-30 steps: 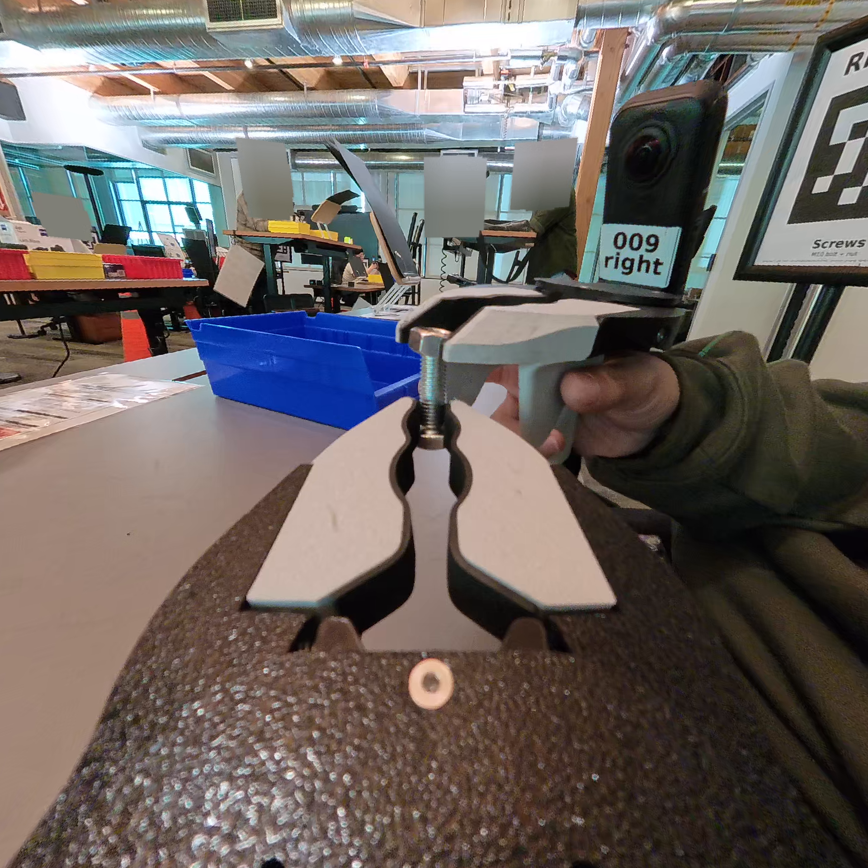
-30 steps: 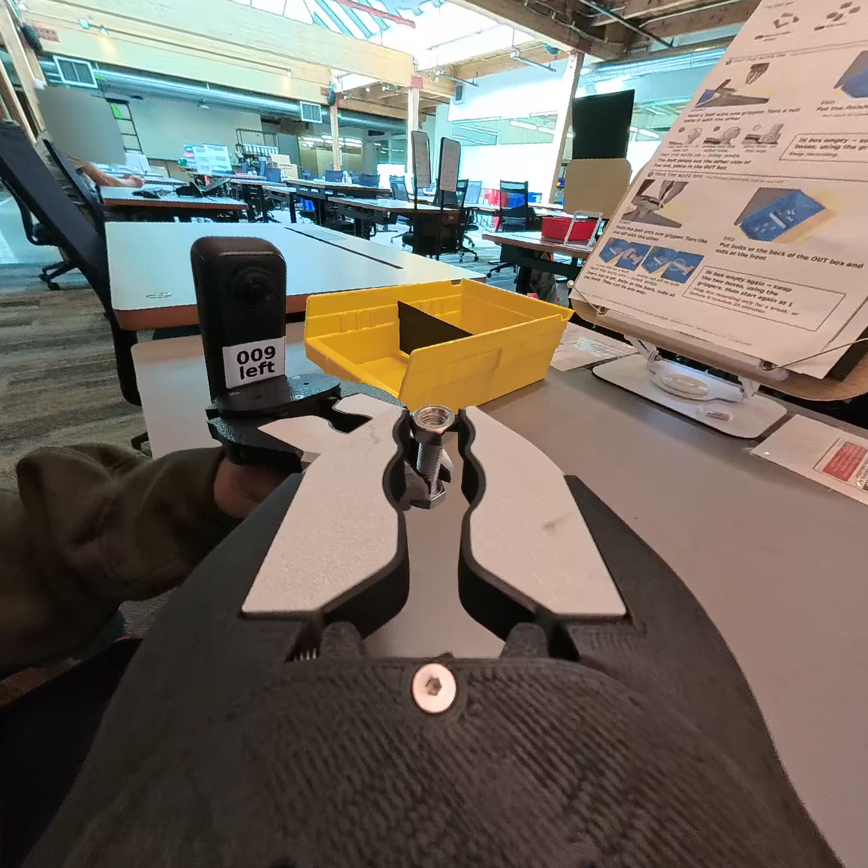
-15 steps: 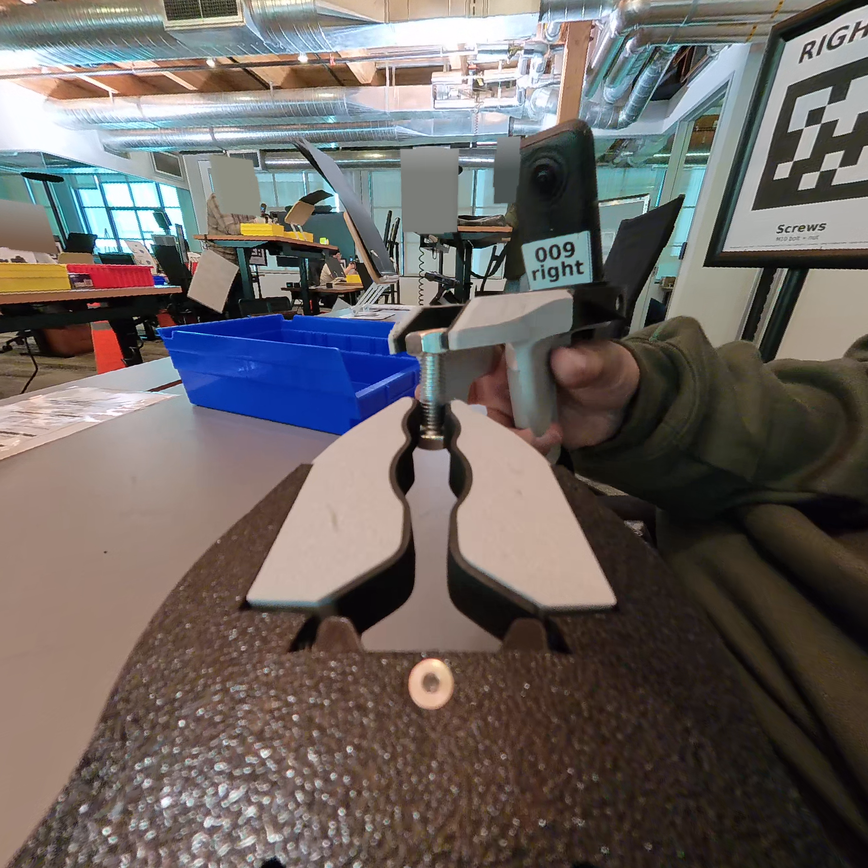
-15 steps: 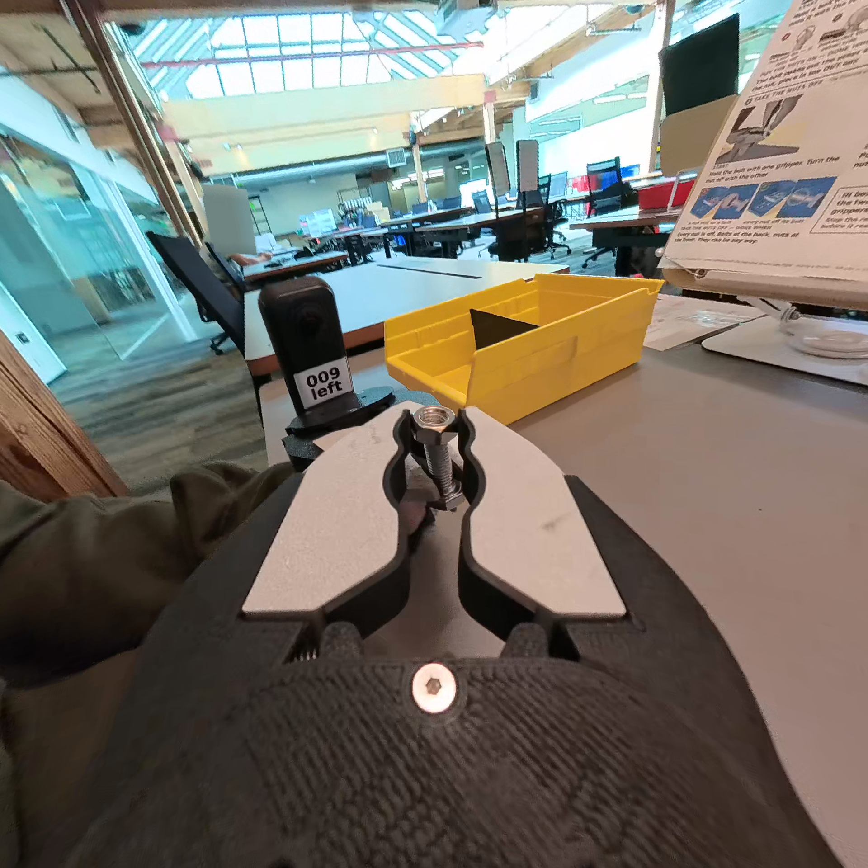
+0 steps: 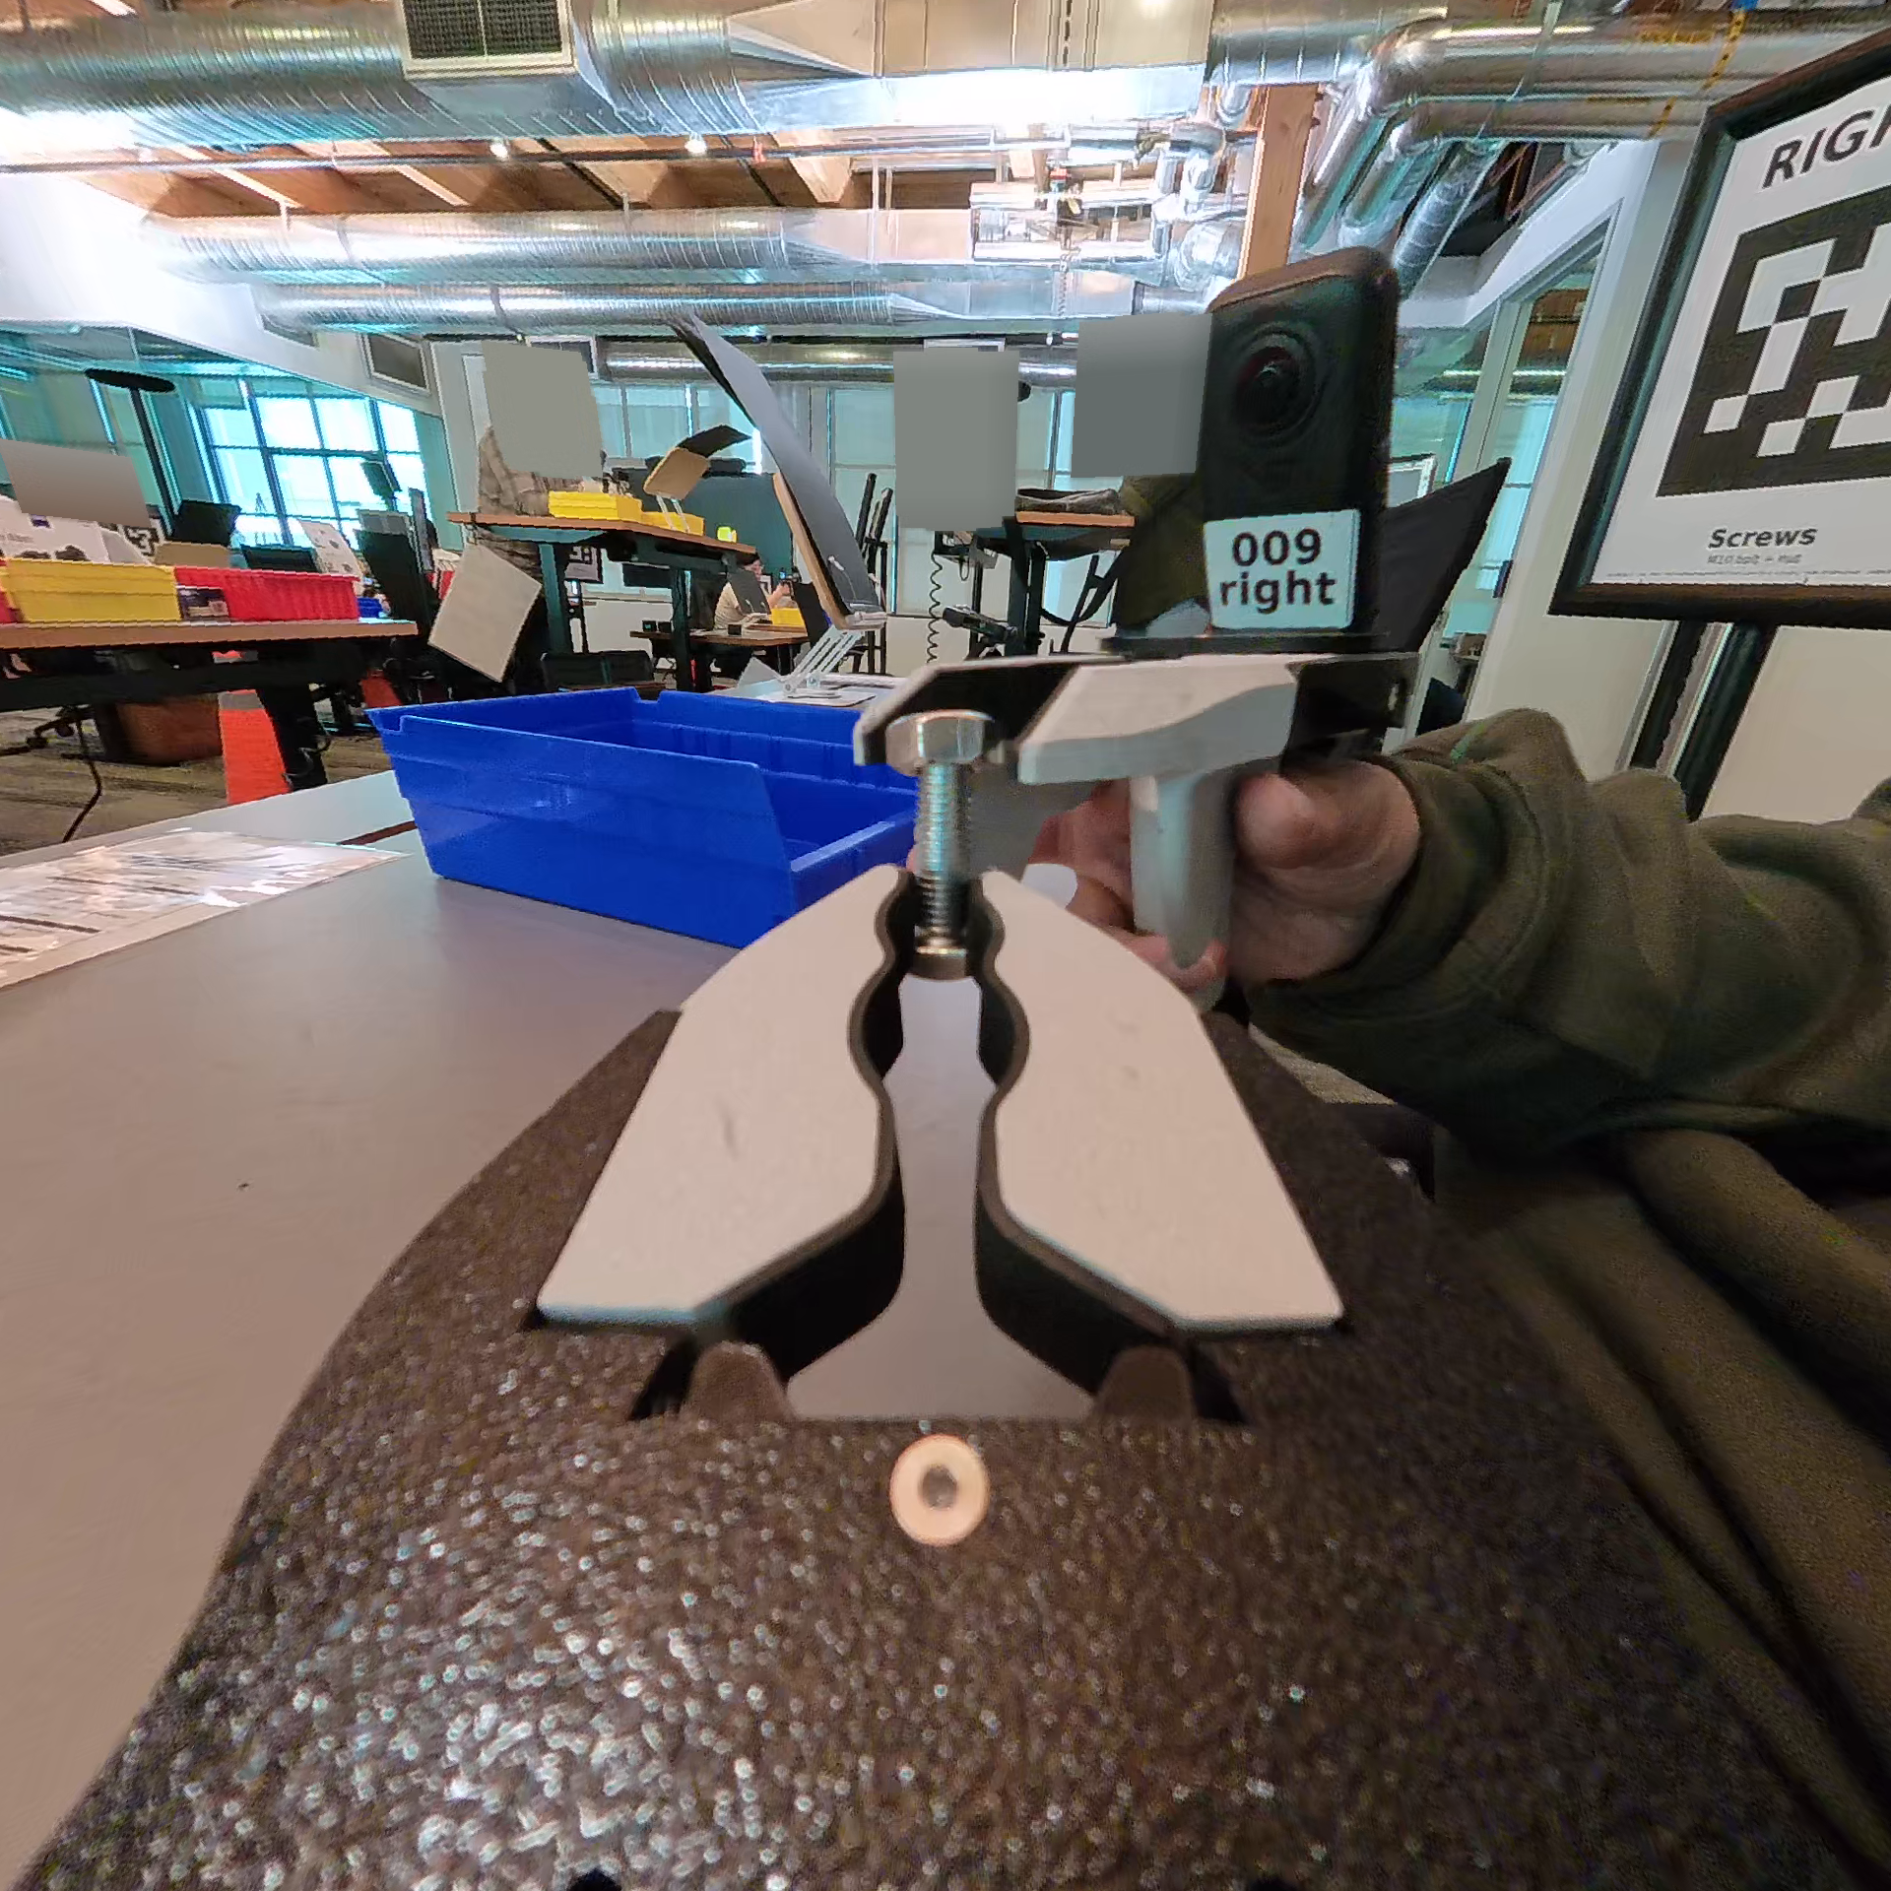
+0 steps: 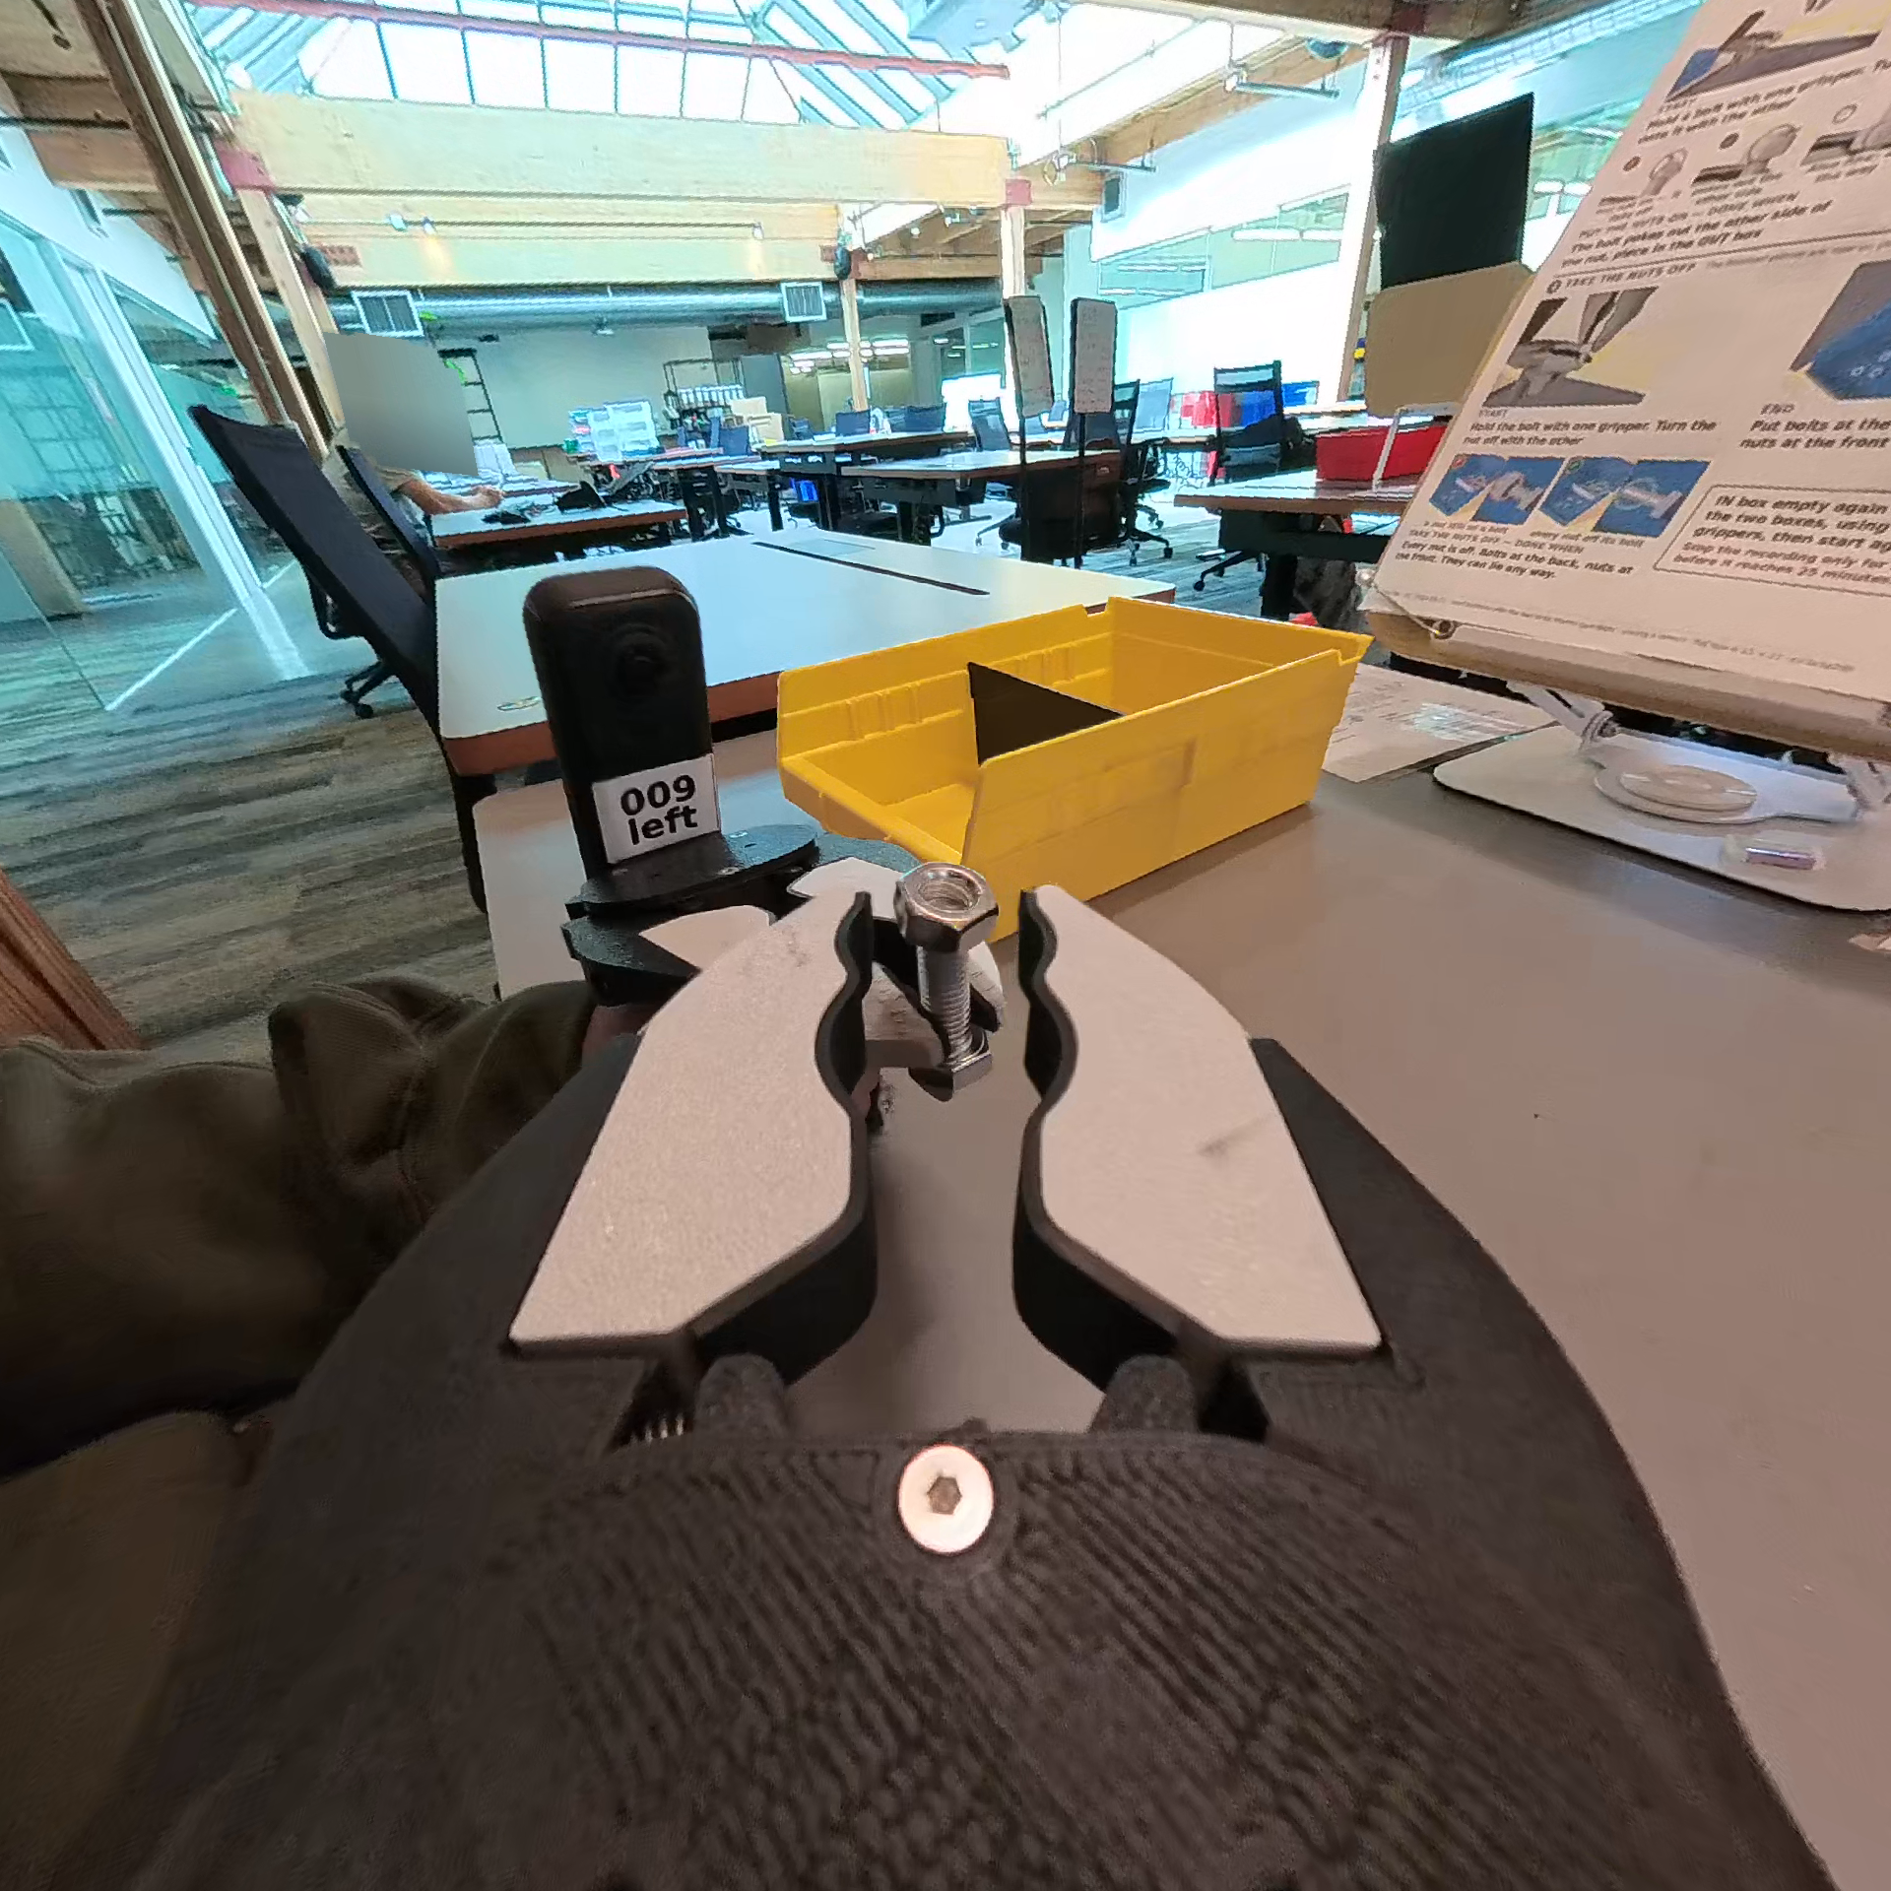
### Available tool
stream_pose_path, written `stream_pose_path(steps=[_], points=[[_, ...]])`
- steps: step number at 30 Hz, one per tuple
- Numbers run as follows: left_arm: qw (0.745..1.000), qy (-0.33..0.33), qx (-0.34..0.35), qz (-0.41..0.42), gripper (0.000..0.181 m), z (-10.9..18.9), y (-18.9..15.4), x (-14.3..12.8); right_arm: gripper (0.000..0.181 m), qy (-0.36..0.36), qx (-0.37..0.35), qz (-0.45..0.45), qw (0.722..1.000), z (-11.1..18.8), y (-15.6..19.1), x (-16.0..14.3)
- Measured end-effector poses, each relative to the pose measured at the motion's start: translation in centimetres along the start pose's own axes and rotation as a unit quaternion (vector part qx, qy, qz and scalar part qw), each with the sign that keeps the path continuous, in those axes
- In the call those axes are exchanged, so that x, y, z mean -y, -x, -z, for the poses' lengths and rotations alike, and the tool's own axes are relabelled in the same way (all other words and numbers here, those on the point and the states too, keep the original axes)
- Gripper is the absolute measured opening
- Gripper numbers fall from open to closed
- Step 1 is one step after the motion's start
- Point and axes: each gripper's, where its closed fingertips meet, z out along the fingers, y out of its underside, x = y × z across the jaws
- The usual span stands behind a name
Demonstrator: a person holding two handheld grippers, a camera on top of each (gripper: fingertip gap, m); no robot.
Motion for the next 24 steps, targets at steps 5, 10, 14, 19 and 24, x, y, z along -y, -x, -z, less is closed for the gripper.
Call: stream_pose_path(steps=[5, 10, 14, 19, 24], points=[[1.0, -0.002, 0.007, 0.001, 0.009, 0.12, 0.25, 0.07, 0.03, 0.004, -0.007, 0.011, 1.0, -0.1, 0.44, 0.01], [1.0, 0.003, 0.006, -0.002, 0.009, 0.05, 0.16, -0.05, 0.02, 0.008, -0.033, 0.028, 0.999, -0.24, -0.05, -0.01], [1.0, 0.006, 0.004, -0.002, 0.009, -0.02, 0.11, -0.14, 0.019, 0.022, -0.038, 0.048, 0.998, -0.14, -0.18, -0.1], [1.0, 0.019, 0.0, -0.011, 0.009, -0.12, -0.13, -0.43, 0.019, 0.058, -0.017, 0.048, 0.997, 0.07, -0.05, -0.38], [1.0, 0.018, -0.002, -0.013, 0.009, -0.21, -0.22, -0.42, 0.019, 0.066, -0.003, 0.036, 0.997, 0.29, -0.03, -0.41]])
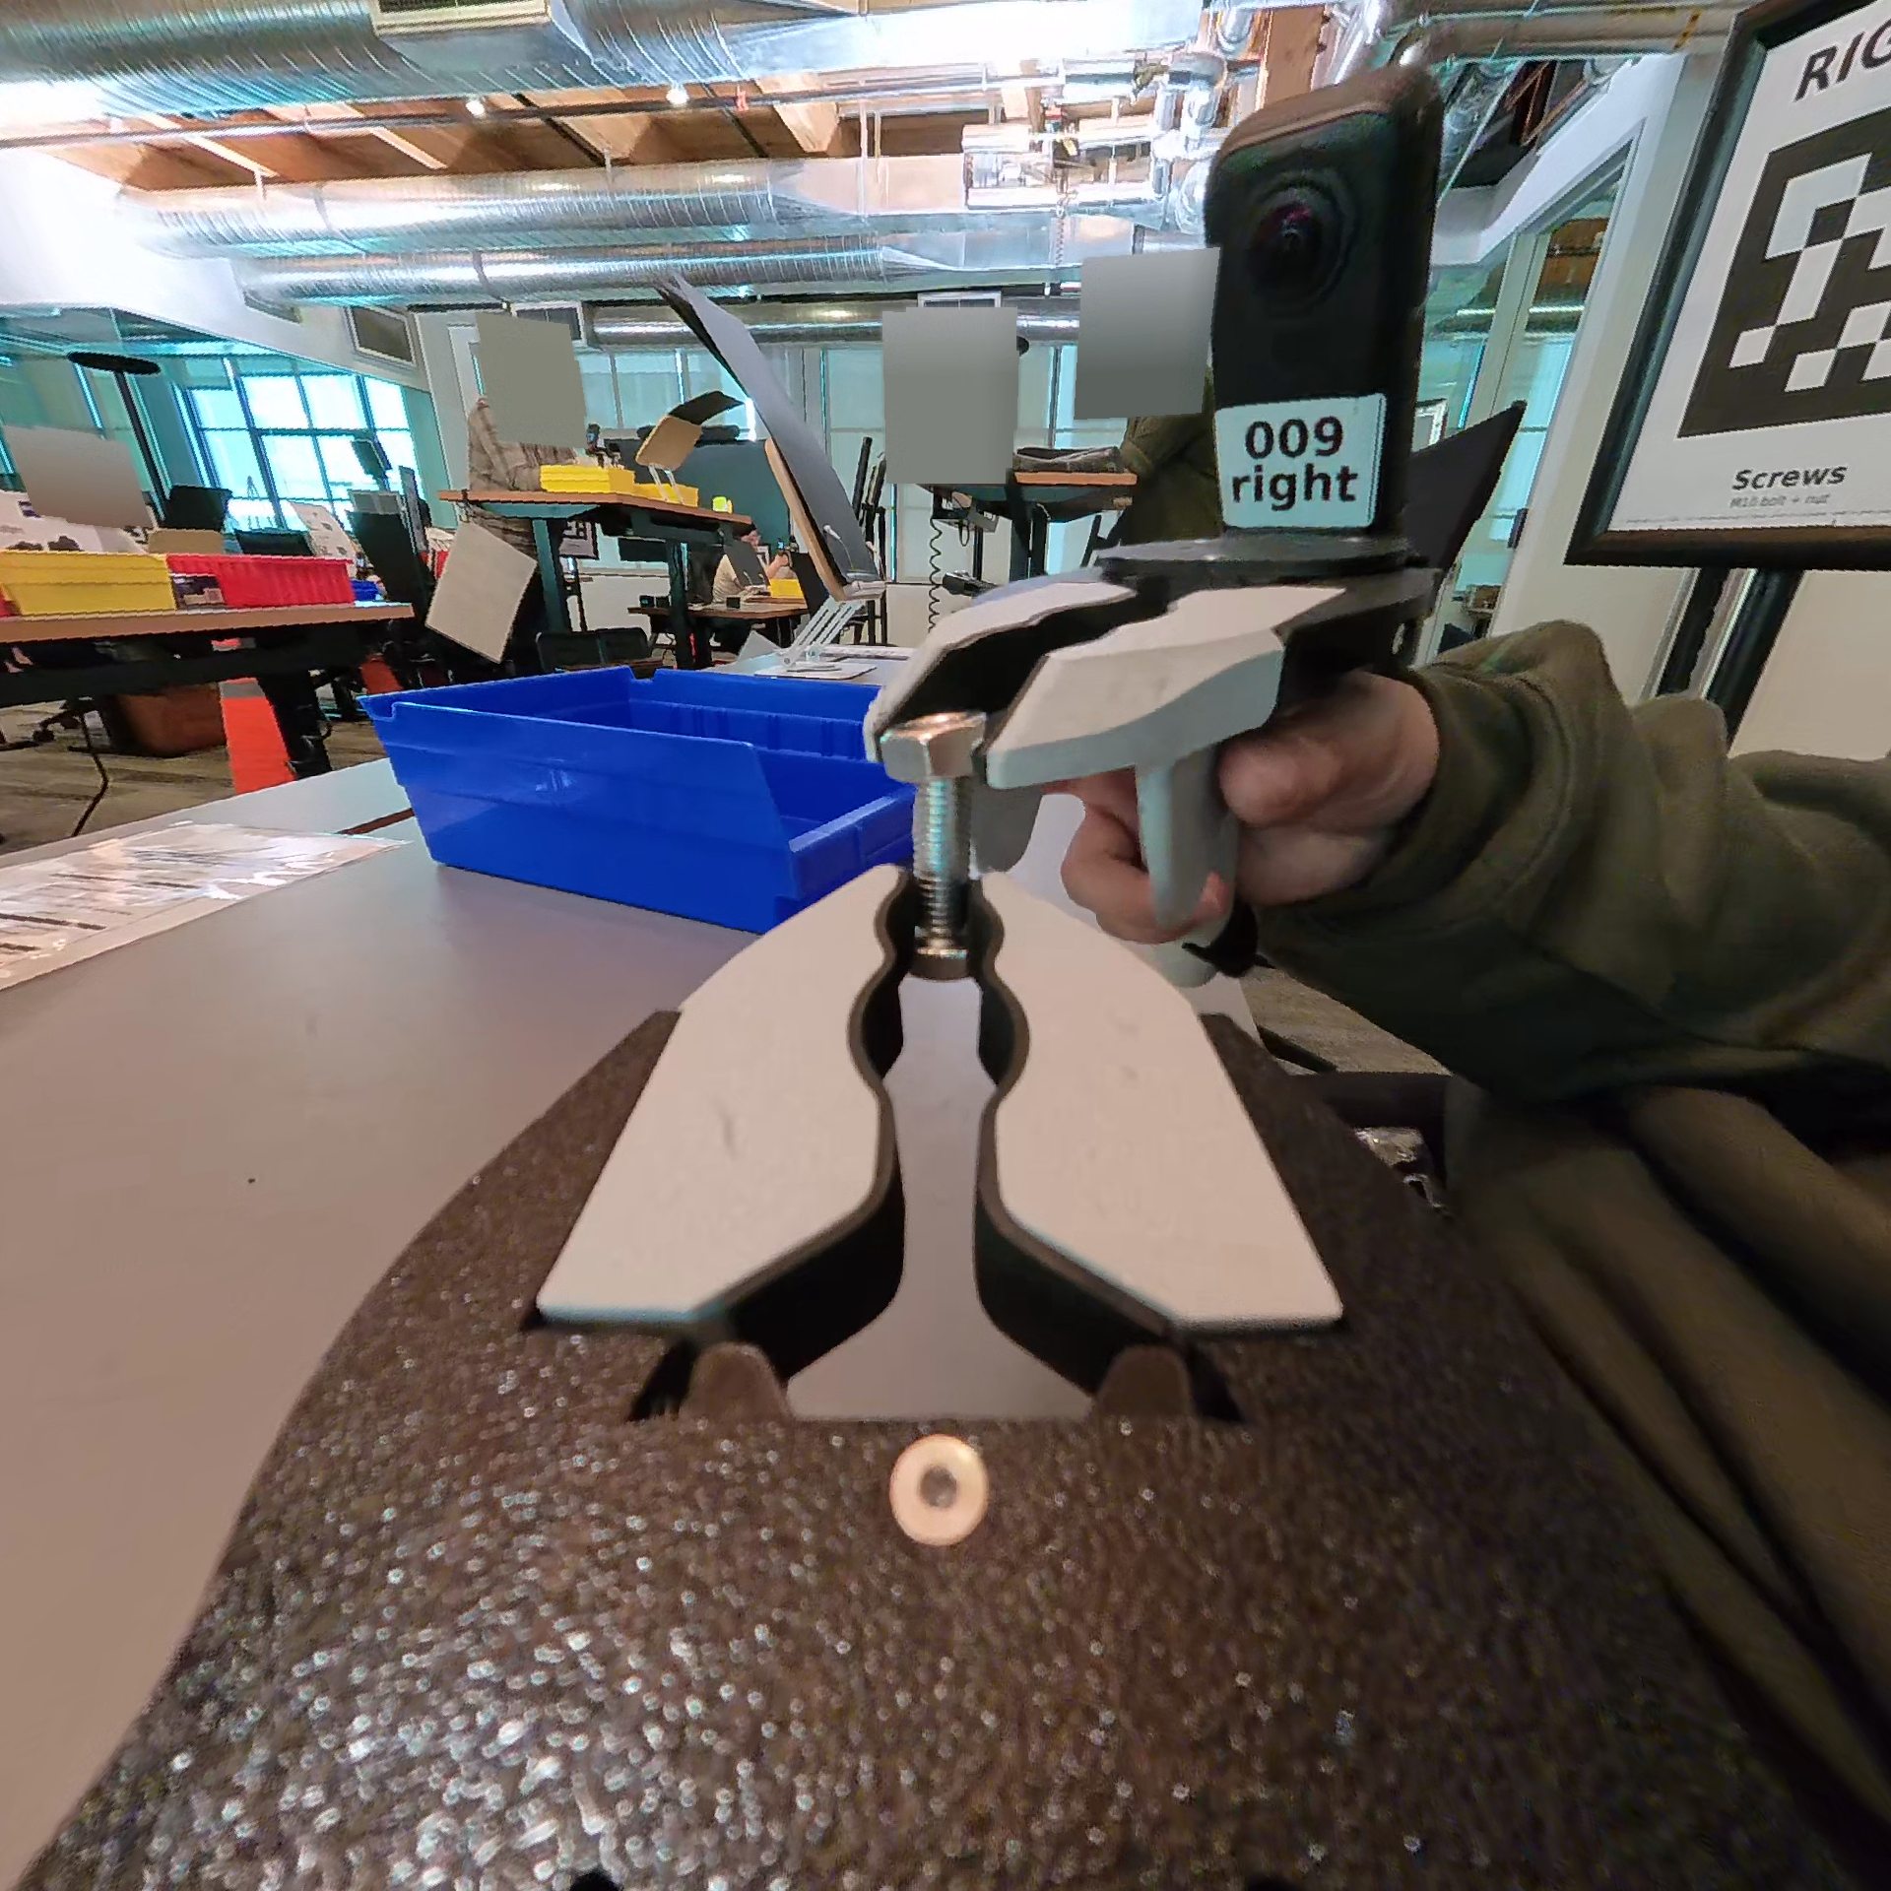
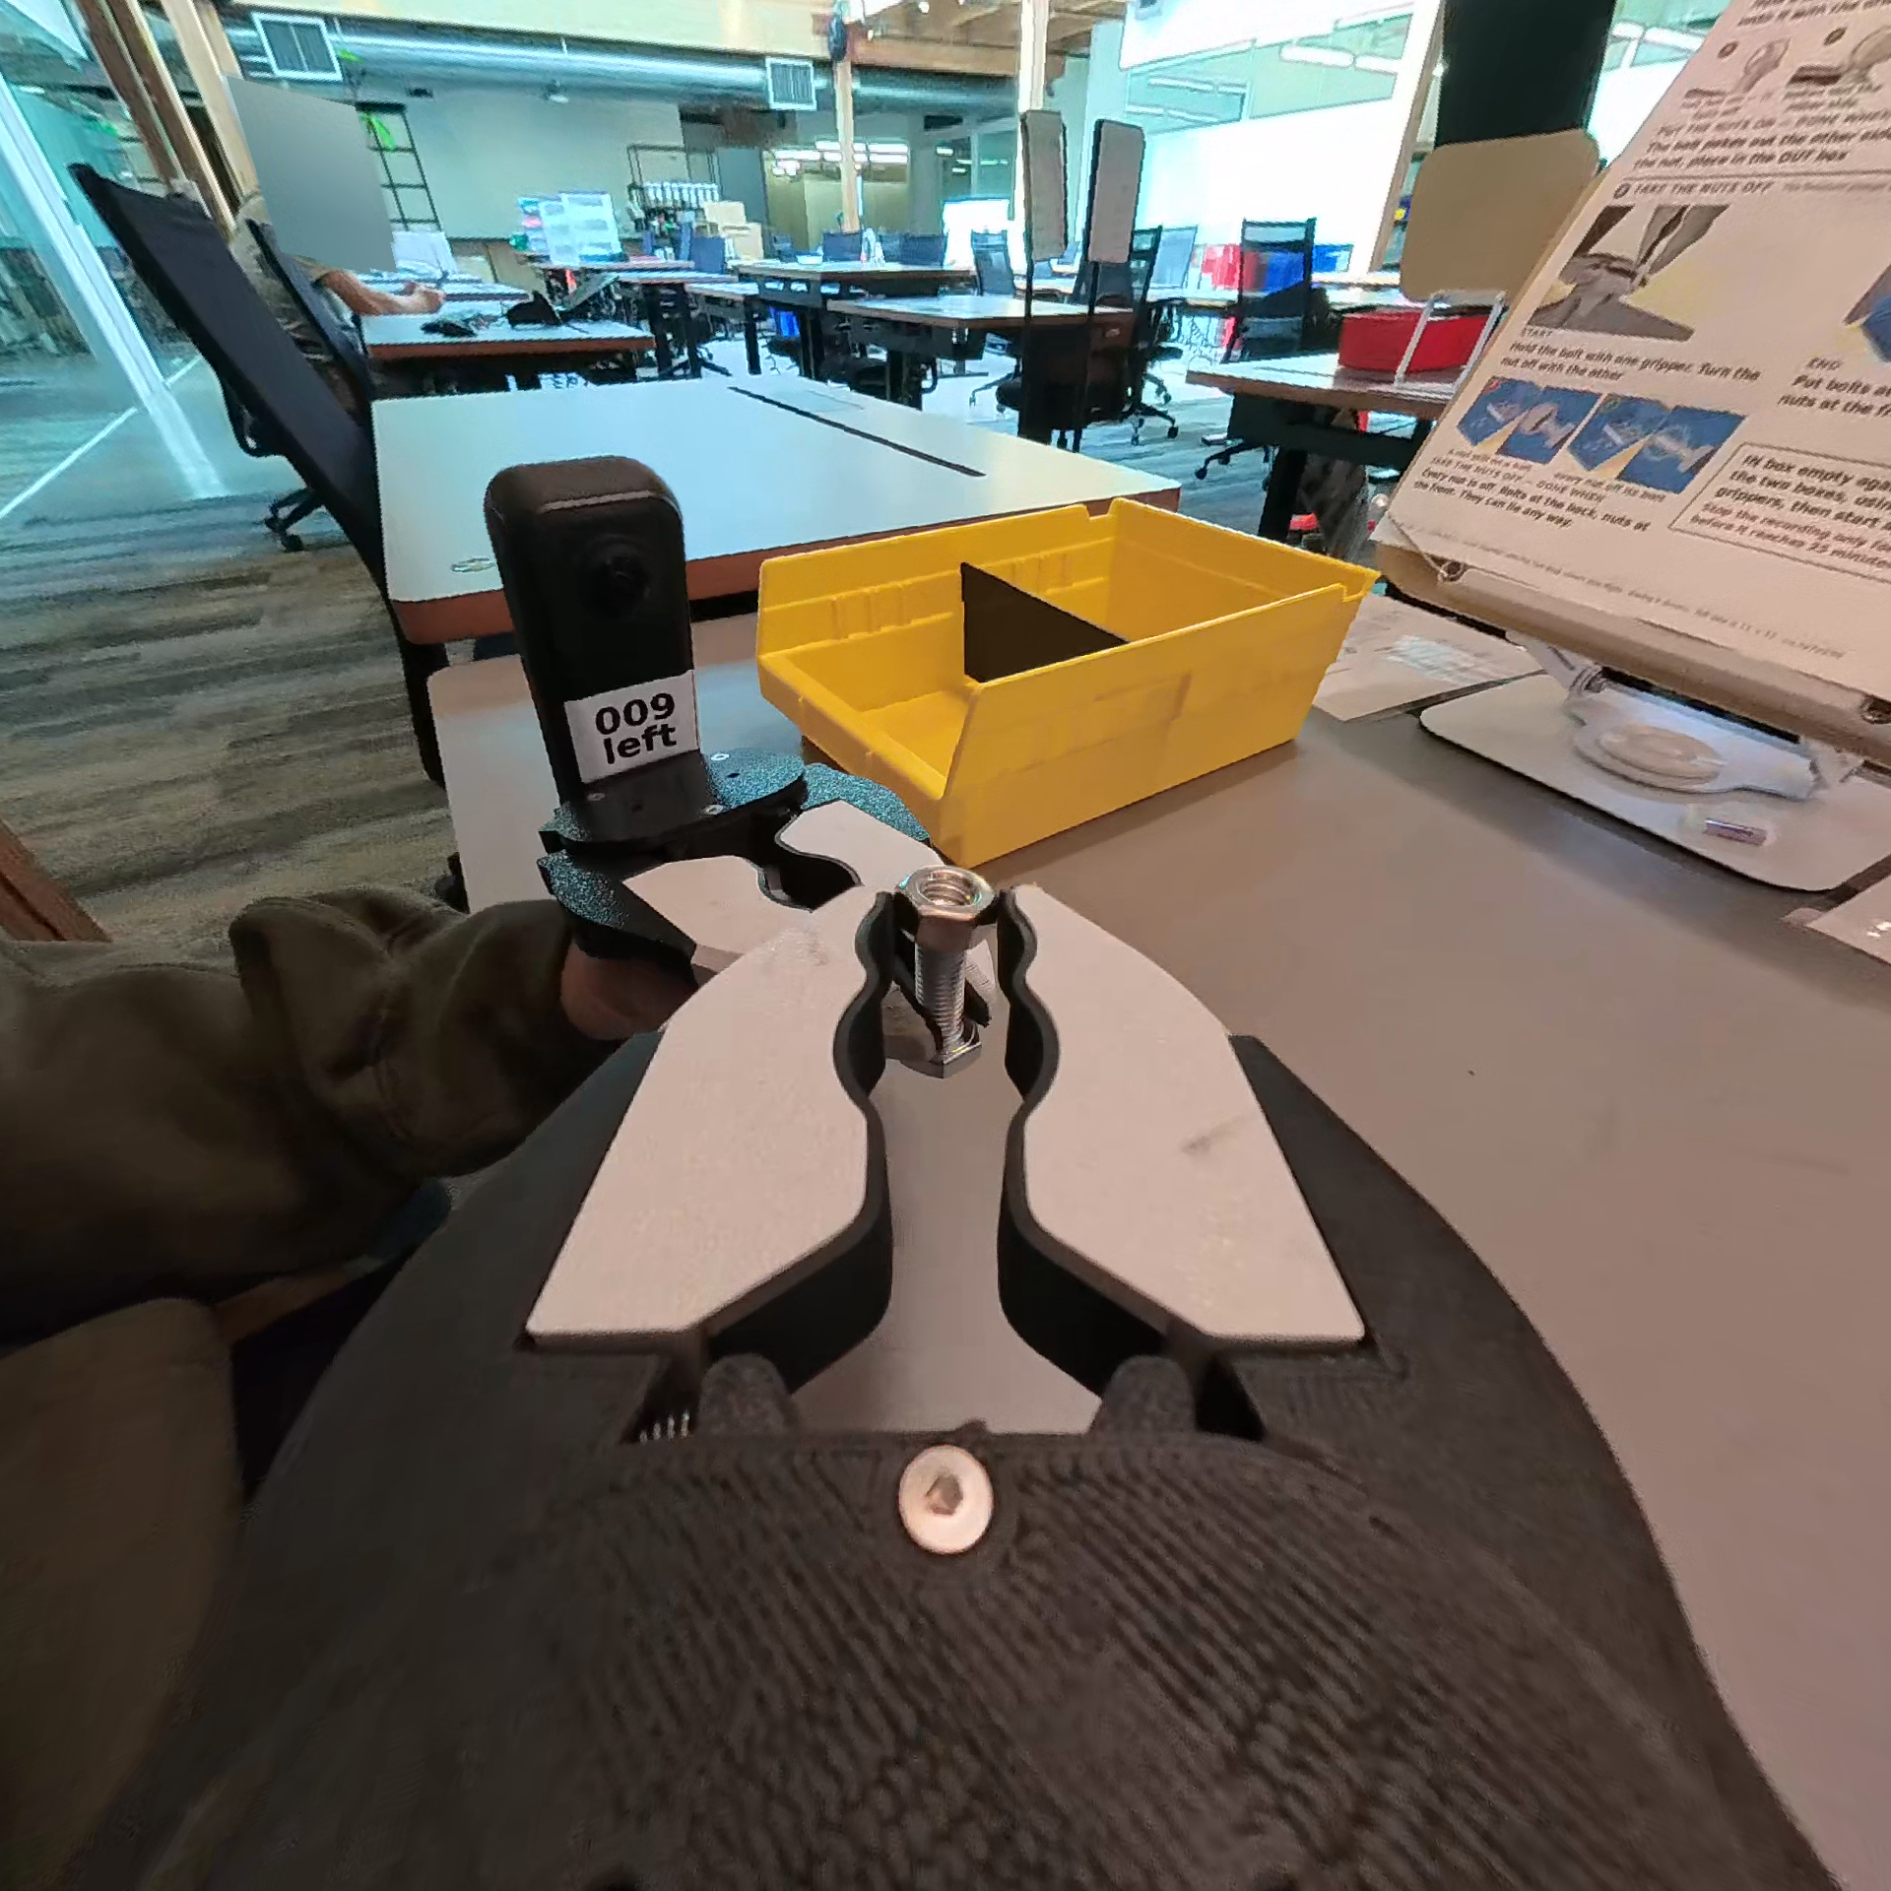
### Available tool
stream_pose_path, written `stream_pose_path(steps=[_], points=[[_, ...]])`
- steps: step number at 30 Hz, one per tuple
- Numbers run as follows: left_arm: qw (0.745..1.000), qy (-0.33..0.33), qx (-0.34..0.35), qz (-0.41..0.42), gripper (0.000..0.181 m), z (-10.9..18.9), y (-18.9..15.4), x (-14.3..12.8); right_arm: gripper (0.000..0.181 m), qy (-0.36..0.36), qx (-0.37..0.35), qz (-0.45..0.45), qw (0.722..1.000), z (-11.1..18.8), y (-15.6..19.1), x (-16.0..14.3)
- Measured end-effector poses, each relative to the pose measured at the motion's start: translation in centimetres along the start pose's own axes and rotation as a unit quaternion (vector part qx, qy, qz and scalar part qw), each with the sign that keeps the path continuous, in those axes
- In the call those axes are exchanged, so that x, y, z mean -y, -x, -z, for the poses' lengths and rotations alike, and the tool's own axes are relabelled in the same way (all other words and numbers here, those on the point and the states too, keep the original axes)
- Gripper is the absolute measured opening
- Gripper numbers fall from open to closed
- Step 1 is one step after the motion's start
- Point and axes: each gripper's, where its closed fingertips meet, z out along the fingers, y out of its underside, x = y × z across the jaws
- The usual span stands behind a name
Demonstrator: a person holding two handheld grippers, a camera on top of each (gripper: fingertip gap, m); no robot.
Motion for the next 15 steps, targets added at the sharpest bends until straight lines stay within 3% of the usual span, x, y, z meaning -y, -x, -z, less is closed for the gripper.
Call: stream_pose_path(steps=[8, 15], points=[[1.0, -0.011, 0.008, 0.004, 0.009, 0.21, 0.33, 0.28, 0.027, 0.0, -0.004, 0.015, 1.0, -0.37, 0.17, -0.19], [1.0, -0.011, 0.008, 0.002, 0.009, 0.17, 0.26, 0.34, 0.018, -0.008, -0.018, 0.026, 0.999, -0.34, -0.2, -0.01]])
